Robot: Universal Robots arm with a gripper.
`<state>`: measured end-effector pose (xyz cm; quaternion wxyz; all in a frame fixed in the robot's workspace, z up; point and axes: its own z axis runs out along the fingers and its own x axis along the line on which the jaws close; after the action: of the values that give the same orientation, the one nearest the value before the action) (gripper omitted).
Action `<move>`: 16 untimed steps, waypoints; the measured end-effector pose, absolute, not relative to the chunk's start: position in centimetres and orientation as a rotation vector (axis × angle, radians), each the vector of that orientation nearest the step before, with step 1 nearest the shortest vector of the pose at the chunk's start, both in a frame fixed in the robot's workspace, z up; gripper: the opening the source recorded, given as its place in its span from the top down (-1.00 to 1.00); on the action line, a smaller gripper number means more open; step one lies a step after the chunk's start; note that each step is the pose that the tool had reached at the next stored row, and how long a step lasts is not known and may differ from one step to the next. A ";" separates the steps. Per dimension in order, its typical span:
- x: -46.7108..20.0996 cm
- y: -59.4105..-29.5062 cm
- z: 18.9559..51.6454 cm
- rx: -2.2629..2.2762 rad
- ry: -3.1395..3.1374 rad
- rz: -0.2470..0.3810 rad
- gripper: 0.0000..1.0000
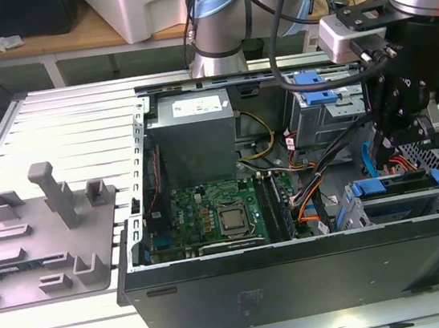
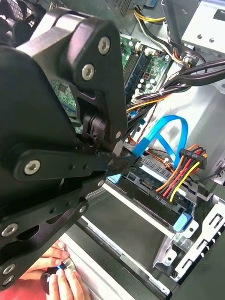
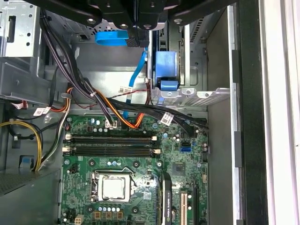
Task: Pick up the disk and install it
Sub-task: 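Insert the second disk wire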
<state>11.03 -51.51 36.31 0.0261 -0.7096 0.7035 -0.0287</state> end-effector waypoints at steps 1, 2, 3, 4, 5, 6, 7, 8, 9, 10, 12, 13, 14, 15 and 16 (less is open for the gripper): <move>11.0 -51.5 36.3 -2.193 2.174 -0.089 0.79; 11.0 -51.5 36.3 -2.193 2.174 -0.089 0.79; 11.0 -51.5 36.3 -2.193 2.174 -0.089 0.79; 11.0 -51.5 36.3 -2.193 2.174 -0.089 0.79; 11.0 -51.5 36.3 -2.193 2.174 -0.089 0.79; 11.0 -51.5 36.3 -2.193 2.174 -0.089 0.79; 11.0 -51.5 36.3 -2.193 2.174 -0.089 0.79; 11.0 -51.5 36.3 -2.193 2.174 -0.089 0.79; 11.0 -51.5 36.3 -2.193 2.174 -0.089 0.79; 11.0 -51.5 36.3 -2.193 2.174 -0.089 0.77; 11.0 -51.5 36.3 -2.193 2.174 -0.089 0.66; 11.0 -51.5 36.3 -2.193 2.174 -0.089 0.52; 11.0 -51.5 36.3 -2.193 2.174 -0.089 0.52; 11.0 -51.5 36.3 -2.193 2.174 -0.089 0.52; 11.0 -51.5 36.3 -2.193 2.174 -0.089 0.52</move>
<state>11.03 -51.54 36.31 0.0260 -0.7097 0.7035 -0.0288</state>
